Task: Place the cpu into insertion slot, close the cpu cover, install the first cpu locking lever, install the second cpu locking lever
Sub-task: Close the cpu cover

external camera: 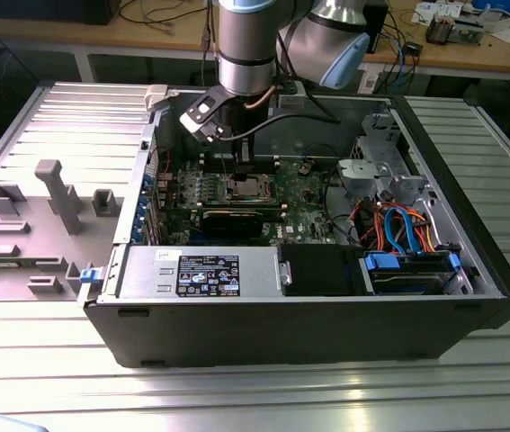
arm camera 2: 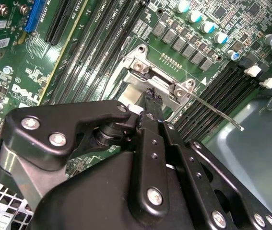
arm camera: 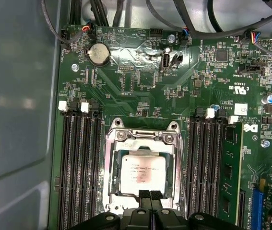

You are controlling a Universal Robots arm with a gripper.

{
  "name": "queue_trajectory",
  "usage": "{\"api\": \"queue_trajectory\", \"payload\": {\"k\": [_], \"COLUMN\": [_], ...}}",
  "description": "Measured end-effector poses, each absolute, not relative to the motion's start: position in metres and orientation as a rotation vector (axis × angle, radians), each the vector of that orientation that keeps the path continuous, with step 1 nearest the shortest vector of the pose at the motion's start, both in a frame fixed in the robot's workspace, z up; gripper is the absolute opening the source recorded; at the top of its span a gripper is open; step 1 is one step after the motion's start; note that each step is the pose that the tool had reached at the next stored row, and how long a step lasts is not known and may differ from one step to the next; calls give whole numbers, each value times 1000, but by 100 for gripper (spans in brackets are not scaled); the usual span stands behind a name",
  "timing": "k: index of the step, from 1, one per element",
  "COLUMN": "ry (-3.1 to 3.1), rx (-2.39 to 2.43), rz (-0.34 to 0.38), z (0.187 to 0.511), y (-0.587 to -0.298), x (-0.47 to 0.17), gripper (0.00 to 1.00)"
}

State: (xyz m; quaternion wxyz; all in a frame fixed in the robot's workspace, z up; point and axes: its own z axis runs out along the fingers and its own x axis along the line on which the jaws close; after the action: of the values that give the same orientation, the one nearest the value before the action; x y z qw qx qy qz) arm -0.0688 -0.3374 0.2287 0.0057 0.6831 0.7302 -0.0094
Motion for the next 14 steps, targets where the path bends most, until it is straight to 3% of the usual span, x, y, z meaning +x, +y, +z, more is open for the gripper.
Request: {"api": "queue_trajectory", "payload": {"k": [14], "ry": [2286], "rx": [2138], "rz": [-32], "z": [206], "y": [-337], "x": [-76], "gripper": [11]}}
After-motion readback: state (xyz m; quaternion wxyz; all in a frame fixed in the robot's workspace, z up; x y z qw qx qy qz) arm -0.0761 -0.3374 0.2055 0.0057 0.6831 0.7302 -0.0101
